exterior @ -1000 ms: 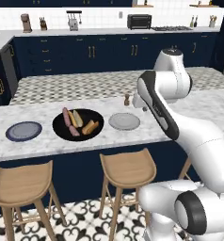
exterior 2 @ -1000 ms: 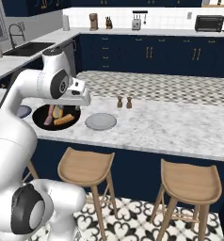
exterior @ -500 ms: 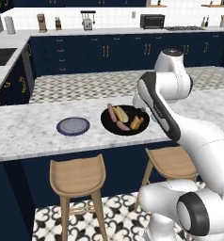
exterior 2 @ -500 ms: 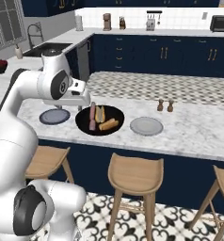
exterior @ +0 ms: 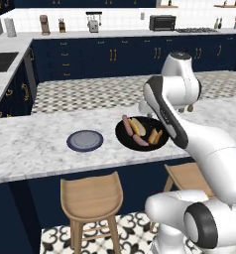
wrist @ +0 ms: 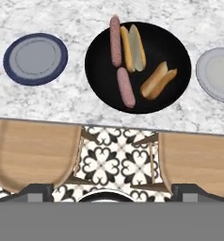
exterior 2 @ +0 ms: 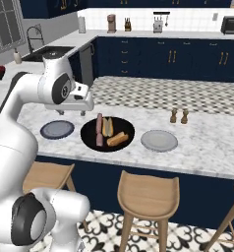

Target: Place one bun and one sausage from the bowl on each plate.

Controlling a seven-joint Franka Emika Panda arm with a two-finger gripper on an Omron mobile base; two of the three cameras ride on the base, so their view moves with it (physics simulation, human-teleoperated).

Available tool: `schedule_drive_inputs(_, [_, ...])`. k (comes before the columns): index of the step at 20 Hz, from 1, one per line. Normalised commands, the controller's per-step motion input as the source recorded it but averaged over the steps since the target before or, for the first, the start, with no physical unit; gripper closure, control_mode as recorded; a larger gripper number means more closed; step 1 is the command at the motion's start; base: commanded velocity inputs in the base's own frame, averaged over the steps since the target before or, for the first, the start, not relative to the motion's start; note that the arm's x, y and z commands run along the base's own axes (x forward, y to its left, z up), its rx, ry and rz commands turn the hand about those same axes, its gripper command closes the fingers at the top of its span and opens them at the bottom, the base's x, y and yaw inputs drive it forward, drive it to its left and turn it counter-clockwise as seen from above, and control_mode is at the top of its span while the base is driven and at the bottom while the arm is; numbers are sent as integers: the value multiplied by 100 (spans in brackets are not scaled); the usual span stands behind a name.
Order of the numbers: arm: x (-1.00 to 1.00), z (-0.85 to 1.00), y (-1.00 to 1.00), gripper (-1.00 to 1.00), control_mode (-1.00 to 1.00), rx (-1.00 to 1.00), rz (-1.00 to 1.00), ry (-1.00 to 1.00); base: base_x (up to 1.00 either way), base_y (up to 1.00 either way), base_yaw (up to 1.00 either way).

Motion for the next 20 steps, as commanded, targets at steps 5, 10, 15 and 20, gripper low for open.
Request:
schedule_drive_inputs(5, [92, -30, -41, -100, -100, 4, -4, 15, 0, 0, 0])
schedule_drive_inputs(10, [86, -94, -6, -100, -100, -1, 0, 2, 0, 0, 0])
schedule_drive_inputs(15, [57, -100, -23, -100, -100, -15, -16, 0, 0, 0, 0])
schedule_drive_inputs(20, [30, -89, -38, -100, -100, -10, -18, 0, 0, 0, 0])
